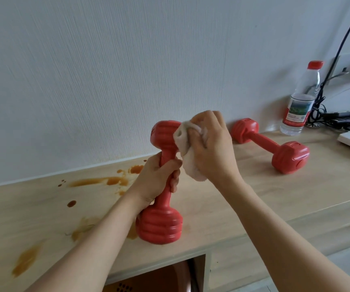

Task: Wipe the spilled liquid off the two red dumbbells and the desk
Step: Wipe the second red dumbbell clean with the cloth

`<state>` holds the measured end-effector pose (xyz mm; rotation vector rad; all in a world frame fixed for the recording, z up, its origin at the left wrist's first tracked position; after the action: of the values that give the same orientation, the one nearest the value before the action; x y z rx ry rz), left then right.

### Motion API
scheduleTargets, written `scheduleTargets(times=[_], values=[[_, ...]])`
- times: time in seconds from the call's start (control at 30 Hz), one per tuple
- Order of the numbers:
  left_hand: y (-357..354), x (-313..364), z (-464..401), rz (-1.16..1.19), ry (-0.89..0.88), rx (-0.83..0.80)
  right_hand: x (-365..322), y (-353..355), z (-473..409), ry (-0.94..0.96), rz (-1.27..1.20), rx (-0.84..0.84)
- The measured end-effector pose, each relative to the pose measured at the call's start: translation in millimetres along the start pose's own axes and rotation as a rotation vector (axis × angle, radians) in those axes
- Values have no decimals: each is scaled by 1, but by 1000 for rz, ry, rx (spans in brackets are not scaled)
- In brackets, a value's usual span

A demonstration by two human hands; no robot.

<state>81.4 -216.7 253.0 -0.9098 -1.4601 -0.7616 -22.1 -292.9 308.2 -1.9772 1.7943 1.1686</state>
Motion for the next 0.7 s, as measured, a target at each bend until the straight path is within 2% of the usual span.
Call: scheduleTargets(times=[0.07, 0.2, 0.37, 0.57, 0.7], values=[[0, 1, 1, -18, -9, 12, -3, -1, 4, 59, 24, 18], [-1, 1, -1, -35, -14, 41, 9, 0, 6, -84, -86, 8], [-1, -2, -5, -7, 10, 50, 24, 1, 5, -184, -35, -42], [0, -1, -2, -56, -8, 6, -3, -2, 5, -30, 37, -22], [0, -2, -4, 0, 1, 6, 26, -4, -1, -317, -191, -83]])
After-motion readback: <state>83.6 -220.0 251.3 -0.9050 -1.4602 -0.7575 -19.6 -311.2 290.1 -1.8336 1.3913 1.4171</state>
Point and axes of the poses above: each hand's wrist, its own z-axis away from the middle knuckle, its own y-axis out of the back of the hand, x = y × z, the point moved 4 cm from there along -z, towards the middle knuckle, and after that the axes turned 3 degrees about z, right-handed, at the moved point
